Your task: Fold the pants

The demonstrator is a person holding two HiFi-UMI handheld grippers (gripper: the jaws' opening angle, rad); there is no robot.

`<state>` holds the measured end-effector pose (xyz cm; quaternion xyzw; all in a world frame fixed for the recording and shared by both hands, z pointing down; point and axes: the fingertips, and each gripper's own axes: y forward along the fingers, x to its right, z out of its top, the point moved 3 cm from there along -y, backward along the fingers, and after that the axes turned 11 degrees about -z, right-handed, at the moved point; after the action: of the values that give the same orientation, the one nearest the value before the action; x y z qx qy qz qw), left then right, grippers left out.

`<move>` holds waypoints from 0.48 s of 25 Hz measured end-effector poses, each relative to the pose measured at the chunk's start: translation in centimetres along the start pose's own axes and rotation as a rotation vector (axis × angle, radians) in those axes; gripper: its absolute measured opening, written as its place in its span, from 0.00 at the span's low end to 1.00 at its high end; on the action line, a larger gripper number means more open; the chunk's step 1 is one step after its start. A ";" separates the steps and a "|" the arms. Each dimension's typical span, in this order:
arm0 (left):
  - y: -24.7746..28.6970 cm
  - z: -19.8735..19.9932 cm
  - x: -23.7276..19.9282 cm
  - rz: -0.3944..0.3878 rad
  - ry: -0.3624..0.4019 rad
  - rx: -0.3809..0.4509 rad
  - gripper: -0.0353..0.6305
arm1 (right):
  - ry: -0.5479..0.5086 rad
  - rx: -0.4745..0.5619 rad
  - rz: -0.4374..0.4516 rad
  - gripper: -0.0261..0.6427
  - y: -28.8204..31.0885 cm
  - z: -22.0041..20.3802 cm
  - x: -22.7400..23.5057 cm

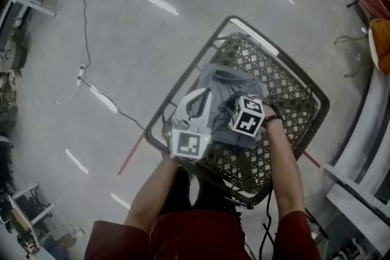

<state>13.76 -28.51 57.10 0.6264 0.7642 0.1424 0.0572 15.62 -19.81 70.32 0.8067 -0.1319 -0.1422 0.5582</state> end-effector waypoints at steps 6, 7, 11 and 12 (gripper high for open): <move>-1.6 -0.8 0.9 0.039 -0.055 0.018 0.06 | 0.000 0.015 0.005 0.06 -0.7 0.3 -0.3; -1.8 -0.8 0.9 0.044 -0.062 0.024 0.06 | 0.003 0.027 -0.007 0.06 -1.1 0.5 -0.1; -3.1 -0.4 0.6 0.060 -0.071 0.042 0.06 | 0.043 0.105 -0.080 0.05 -2.9 2.5 2.2; -3.3 -0.2 0.6 0.063 -0.068 0.044 0.06 | 0.055 0.124 -0.104 0.05 -3.4 3.0 3.0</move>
<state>10.50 -28.54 56.37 0.6556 0.7448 0.1061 0.0649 17.48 -22.33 65.90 0.8490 -0.0831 -0.1404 0.5026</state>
